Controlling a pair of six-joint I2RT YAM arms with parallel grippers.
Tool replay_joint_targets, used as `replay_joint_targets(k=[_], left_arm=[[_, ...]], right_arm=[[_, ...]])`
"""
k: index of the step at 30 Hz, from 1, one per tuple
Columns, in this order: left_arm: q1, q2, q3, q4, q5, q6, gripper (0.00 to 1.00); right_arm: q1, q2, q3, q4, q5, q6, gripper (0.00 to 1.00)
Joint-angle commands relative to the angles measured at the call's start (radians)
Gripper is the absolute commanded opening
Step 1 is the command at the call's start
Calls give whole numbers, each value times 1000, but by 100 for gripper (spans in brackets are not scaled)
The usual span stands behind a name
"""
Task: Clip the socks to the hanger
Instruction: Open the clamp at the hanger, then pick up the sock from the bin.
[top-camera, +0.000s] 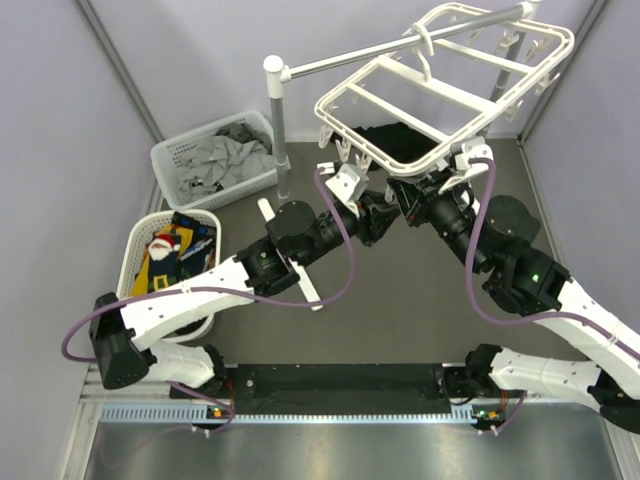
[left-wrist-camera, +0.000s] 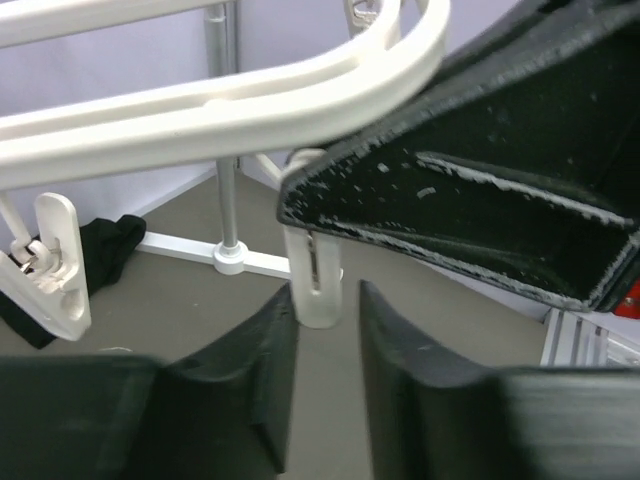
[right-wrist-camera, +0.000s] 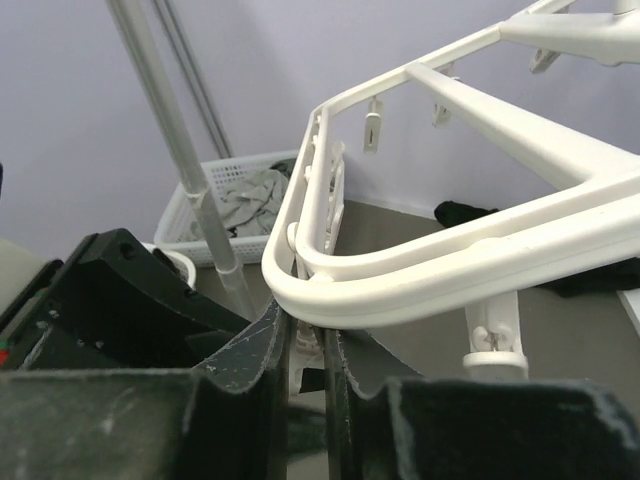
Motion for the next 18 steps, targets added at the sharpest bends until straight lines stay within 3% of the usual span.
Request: replay_joint_targets(k=[1,8,10,18], left_arm=[[-23,-62,-45,22,-36,2,41],[-22,-193,-102,-86,-193,9,70],[-22,-223,-114,-139,-304,-12,77],[38,-426,-153,-560,-665,-111,83]], right_arm=[[6,-14,-33,65,-1,60,6],[6,-24,-53,69,3,69,6],[6,-24,-57,64,5,62,6],[8,-29,-67,58,22,37,7]])
